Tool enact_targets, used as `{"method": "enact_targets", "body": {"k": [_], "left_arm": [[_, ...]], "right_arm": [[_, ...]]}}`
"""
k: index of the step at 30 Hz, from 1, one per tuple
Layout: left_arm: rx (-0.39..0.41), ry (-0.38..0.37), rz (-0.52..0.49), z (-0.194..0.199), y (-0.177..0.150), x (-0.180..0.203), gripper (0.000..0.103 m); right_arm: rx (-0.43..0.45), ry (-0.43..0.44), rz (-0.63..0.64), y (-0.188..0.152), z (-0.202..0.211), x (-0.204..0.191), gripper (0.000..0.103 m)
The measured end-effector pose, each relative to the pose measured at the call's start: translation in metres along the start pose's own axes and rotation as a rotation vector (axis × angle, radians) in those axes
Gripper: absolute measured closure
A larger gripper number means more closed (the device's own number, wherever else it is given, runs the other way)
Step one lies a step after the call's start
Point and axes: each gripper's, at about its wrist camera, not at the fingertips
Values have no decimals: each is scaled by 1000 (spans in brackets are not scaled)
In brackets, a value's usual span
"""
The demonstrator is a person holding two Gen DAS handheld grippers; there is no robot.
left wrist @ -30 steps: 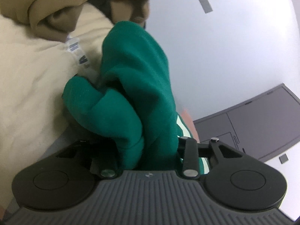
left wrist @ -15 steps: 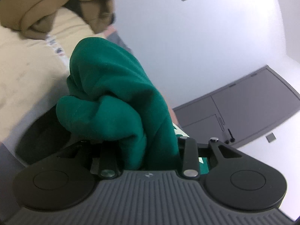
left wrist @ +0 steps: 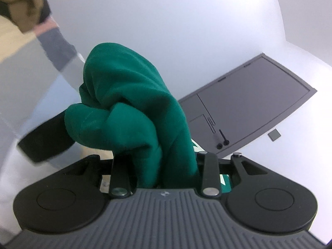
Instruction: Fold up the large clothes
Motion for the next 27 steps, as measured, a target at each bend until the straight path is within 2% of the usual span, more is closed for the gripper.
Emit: {"method": "enact_targets", "body": {"k": [4, 8, 12, 16, 18, 23, 27], "left_arm": [[-36, 1, 12, -58, -13, 2, 64], [-91, 30, 32, -110, -27, -19, 64], [-139, 71, 20, -144, -44, -43, 64], [-188, 110, -5, -161, -62, -68, 64], [-203, 105, -13, -163, -65, -78, 64], [-224, 81, -75, -163, -75, -86, 63], [-224, 85, -91, -161, -78, -103, 61]], "right_arm": [[35, -43, -4, 10, -1, 29, 61], [38, -82, -14, 11, -12, 67, 61], [20, -114, -30, 3, -27, 105, 61], [-3, -146, -64, -18, -42, 139, 61], [-16, -152, -74, -34, -54, 143, 61], [-7, -133, -86, -54, -43, 175, 61], [-24, -173, -125, -70, -44, 193, 60]]}}
Point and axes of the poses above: each gripper's, at about its wrist camera, not at the fingertips, and z roughly against the way its jaws point, x to its right, y to its top, and after that the axes turned 1 degree about -z, right-handed
